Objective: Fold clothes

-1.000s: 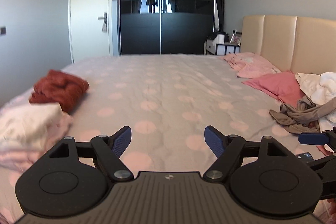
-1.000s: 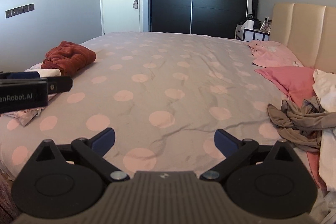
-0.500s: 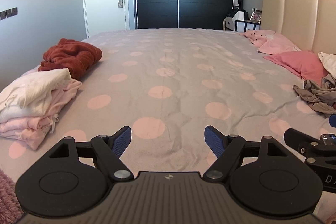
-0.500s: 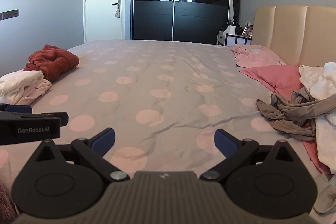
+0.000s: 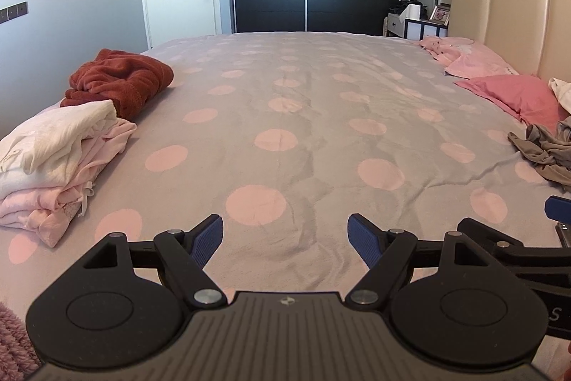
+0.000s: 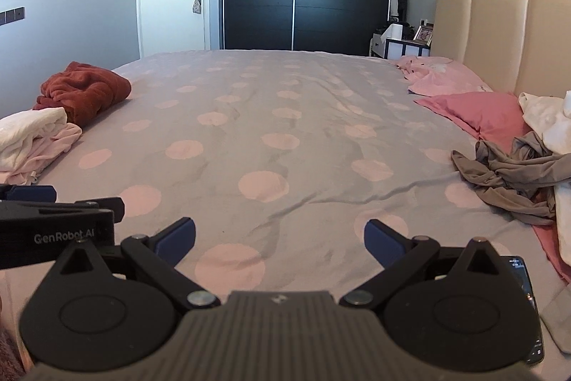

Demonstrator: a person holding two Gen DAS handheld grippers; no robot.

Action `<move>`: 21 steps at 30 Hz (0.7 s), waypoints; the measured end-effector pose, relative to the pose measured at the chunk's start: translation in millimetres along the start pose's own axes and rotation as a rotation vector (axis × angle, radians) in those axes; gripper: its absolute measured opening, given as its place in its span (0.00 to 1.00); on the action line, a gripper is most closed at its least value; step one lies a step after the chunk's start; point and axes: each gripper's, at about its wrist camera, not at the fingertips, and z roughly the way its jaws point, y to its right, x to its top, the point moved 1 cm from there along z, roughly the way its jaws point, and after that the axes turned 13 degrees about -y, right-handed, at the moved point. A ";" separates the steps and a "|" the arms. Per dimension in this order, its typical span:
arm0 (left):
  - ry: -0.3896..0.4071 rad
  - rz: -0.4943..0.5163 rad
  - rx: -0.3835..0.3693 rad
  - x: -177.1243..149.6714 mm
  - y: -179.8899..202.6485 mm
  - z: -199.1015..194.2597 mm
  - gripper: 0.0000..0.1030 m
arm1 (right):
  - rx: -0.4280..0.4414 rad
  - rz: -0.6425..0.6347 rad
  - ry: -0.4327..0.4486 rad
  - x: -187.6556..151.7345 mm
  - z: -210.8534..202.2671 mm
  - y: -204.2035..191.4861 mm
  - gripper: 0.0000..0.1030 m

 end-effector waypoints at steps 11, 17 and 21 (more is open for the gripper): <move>-0.003 0.003 0.013 0.0 -5.1 -0.1 0.74 | 0.002 -0.013 0.001 -0.6 -1.6 -6.2 0.99; 0.001 0.013 0.011 0.0 -3.2 -0.5 0.74 | 0.001 -0.013 0.001 -1.8 -3.6 -6.3 0.99; 0.004 0.017 0.010 0.8 -2.5 -0.9 0.74 | -0.001 -0.012 0.003 -1.9 -5.2 -6.5 0.99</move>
